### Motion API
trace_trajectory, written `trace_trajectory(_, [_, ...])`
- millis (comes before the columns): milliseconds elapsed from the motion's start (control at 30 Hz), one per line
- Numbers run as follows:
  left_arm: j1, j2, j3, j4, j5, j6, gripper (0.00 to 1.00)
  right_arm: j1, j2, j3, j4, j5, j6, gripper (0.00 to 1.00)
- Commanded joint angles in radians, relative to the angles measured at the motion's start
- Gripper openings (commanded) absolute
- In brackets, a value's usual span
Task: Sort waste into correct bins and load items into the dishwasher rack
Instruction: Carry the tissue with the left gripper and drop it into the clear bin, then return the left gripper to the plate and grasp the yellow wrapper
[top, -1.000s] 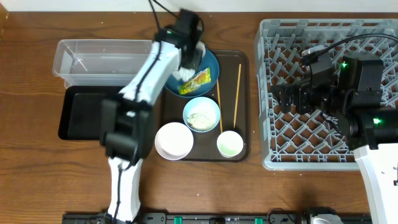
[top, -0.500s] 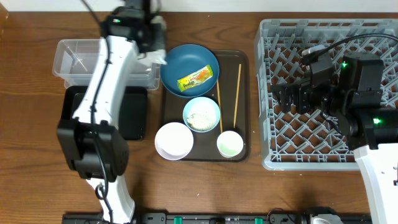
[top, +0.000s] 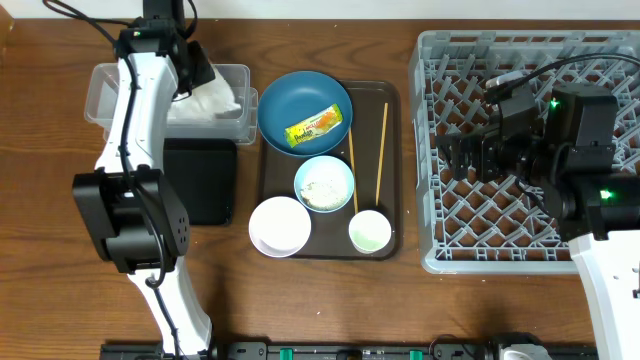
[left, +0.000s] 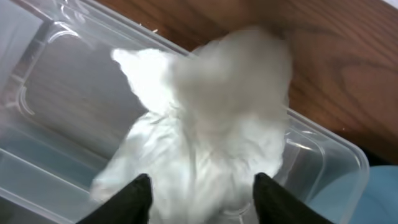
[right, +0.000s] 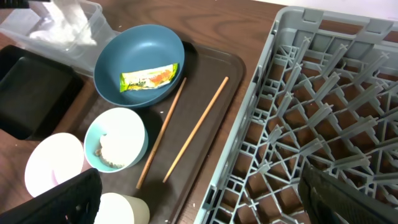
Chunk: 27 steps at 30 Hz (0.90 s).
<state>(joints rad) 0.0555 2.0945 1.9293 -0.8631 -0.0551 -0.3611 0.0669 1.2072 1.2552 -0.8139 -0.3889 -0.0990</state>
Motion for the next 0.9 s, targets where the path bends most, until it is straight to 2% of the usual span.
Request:
trace_trajectory(0, [-0.001,-0.014,0.001,0.000,-0.009,0.018,0.58,0.012,0.002,-0.006,0.002,-0.001,-0.006,0.99])
trace_trajectory(133, [-0.014,-0.064,0.001,-0.003,0.014,0.098,0.63,0.012,0.002,-0.006,0.002,-0.001,-0.006,0.99])
trace_trajectory(333, [-0.100,-0.139,0.001,-0.026,0.239,0.363,0.64,0.012,0.002,-0.006,0.003,-0.001,-0.006,0.99])
trace_trajectory(533, [-0.238,-0.091,-0.003,-0.050,0.253,0.575,0.69,0.012,0.002,-0.006,0.002,-0.001,-0.006,0.99])
trace_trajectory(867, [-0.332,0.100,-0.004,-0.048,0.246,0.692,0.70,0.012,0.002,-0.006,0.002,0.000,-0.007,0.99])
